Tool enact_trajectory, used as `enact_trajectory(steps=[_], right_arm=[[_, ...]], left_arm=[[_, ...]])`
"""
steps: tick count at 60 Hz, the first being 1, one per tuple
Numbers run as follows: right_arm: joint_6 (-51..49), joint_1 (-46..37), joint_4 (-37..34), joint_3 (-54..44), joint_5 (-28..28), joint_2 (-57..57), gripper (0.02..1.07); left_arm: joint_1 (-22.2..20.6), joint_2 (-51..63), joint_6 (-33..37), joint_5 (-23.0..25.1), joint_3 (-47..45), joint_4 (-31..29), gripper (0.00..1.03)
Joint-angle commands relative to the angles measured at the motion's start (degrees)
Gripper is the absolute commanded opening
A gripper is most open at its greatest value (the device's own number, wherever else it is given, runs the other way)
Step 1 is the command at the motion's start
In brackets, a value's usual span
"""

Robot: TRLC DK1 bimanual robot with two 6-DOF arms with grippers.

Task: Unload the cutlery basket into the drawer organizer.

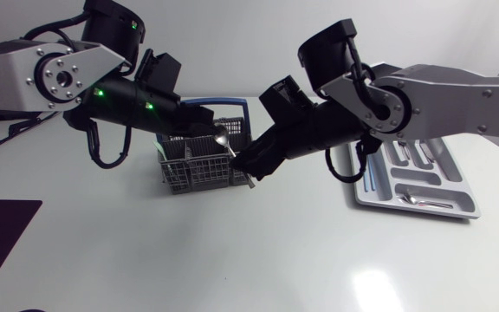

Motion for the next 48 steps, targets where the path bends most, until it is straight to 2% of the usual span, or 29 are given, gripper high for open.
enact_trajectory(steps=[1, 12, 21, 42, 48], right_arm=[[1.7, 0.4, 0.9, 1.6, -0.7, 1.5, 0.71], [1.5, 0.7, 1.5, 3.1, -1.0, 3.0, 0.5], [1.1, 0.7, 1.5, 4.1, -1.1, 3.7, 0.38], [1.1, 0.7, 0.5, 7.3, -0.6, 8.1, 0.35], [1.1, 0.8, 0.6, 7.3, -0.5, 8.4, 0.29]], left_arm=[[-0.3, 1.2, -1.9, 0.8, 2.0, 0.7, 0.04], [-0.5, 1.7, -2.3, 0.8, 2.1, 0.9, 0.04], [-0.5, 2.3, -2.3, 0.8, 2.0, 0.9, 0.04], [-0.9, 2.5, -2.3, 1.2, 2.1, 0.9, 0.04], [-0.9, 2.5, -2.3, 1.3, 2.0, 0.9, 0.04]])
